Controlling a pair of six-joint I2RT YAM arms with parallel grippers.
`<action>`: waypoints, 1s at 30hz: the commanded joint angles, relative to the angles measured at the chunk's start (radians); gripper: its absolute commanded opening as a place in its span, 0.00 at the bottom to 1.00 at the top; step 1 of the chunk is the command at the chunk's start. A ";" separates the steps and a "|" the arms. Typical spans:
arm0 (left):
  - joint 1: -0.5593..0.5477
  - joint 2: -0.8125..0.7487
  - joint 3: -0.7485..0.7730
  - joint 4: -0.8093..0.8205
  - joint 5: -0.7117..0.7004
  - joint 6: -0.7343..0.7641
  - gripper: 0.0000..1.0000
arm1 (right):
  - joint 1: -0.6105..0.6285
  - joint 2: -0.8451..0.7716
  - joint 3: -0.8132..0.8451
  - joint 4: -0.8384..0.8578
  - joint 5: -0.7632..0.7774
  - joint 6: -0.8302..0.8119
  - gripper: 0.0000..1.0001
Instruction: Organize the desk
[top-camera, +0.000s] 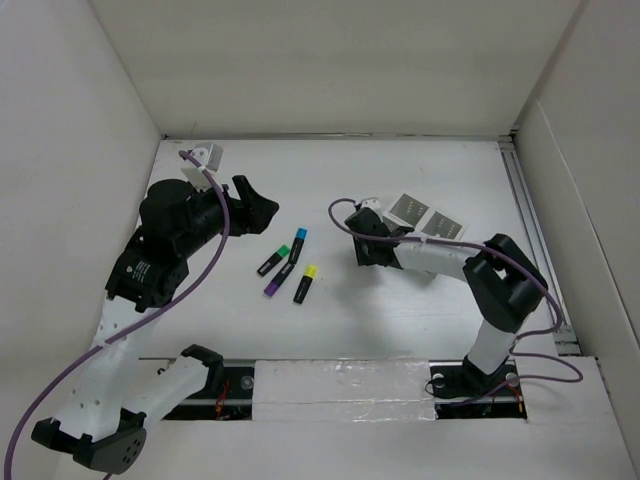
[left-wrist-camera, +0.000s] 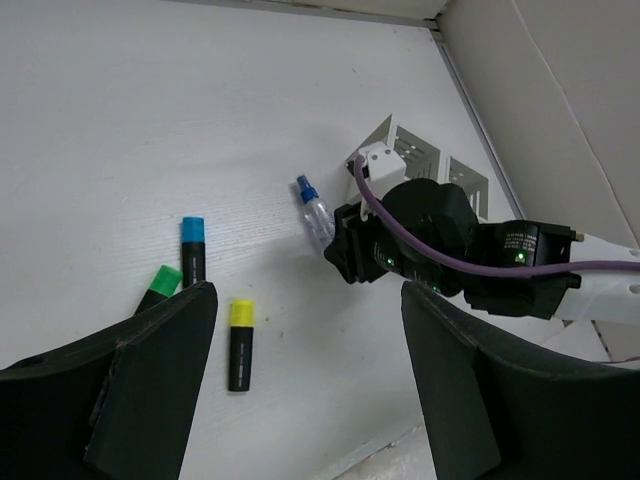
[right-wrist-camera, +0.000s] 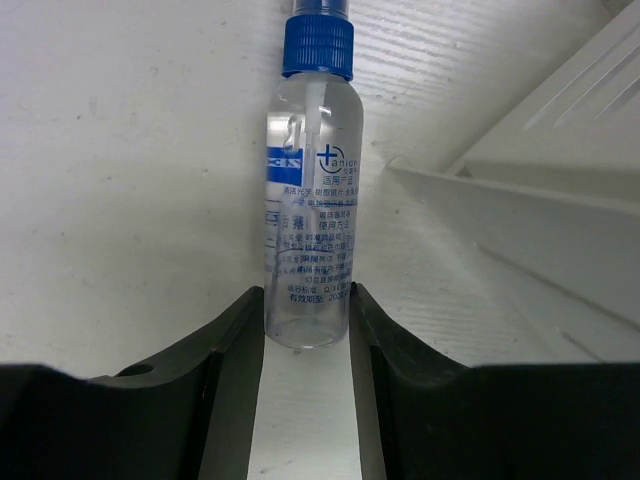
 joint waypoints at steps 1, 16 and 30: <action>-0.004 -0.023 0.019 0.044 0.007 -0.012 0.71 | 0.056 -0.052 -0.033 -0.013 0.002 0.059 0.28; -0.004 -0.032 -0.016 0.044 -0.005 -0.010 0.71 | 0.225 -0.401 -0.242 -0.202 -0.060 0.247 0.76; -0.004 -0.045 -0.013 0.039 -0.020 0.004 0.71 | 0.165 -0.252 -0.243 -0.153 -0.096 0.265 0.47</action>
